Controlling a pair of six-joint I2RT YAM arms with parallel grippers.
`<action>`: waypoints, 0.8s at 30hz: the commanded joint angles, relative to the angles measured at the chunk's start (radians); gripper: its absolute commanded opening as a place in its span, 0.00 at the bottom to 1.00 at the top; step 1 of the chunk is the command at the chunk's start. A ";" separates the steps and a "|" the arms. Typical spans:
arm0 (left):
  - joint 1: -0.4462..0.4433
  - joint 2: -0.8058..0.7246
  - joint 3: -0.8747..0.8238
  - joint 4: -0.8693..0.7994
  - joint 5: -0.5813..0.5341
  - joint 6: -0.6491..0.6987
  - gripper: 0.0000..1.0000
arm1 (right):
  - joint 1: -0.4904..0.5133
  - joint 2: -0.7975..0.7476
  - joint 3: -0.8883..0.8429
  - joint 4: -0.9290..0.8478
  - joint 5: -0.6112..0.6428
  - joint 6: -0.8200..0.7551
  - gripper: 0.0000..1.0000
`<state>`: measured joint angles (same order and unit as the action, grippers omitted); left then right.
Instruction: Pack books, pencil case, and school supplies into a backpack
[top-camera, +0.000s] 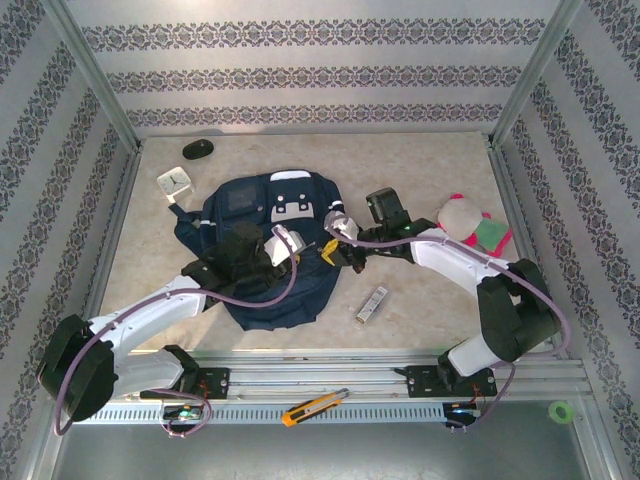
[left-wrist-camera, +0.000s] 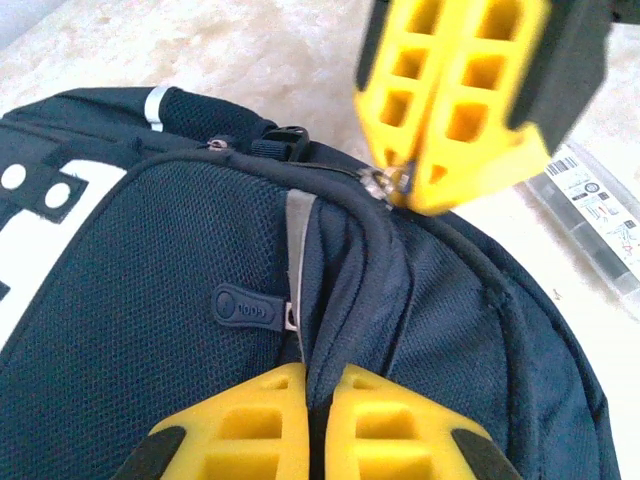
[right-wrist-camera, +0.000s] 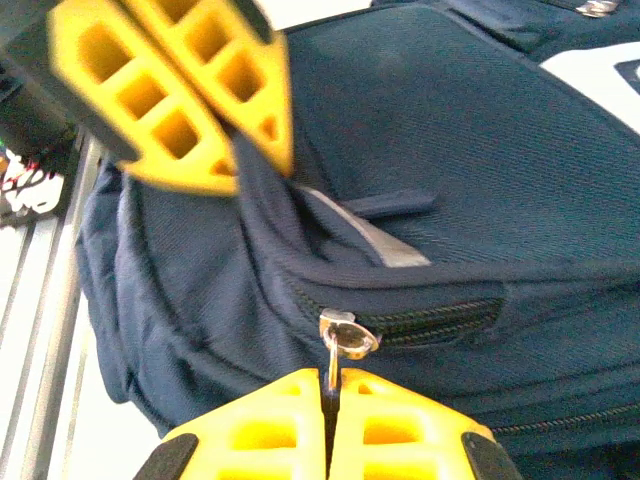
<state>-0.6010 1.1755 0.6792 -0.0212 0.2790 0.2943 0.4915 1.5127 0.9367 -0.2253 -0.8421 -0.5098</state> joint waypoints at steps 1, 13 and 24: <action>0.076 0.022 0.022 0.026 -0.146 -0.055 0.00 | 0.039 -0.073 0.008 -0.132 -0.106 -0.118 0.00; -0.025 0.135 0.117 0.127 -0.011 -0.093 0.33 | 0.138 -0.002 0.060 -0.059 -0.006 0.079 0.00; 0.172 -0.142 0.005 -0.167 -0.223 -0.201 0.72 | -0.122 0.006 0.059 -0.105 0.035 0.134 0.00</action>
<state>-0.4732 1.0904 0.7033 -0.1001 0.2039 0.2138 0.4030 1.5143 0.9562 -0.2970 -0.7872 -0.3904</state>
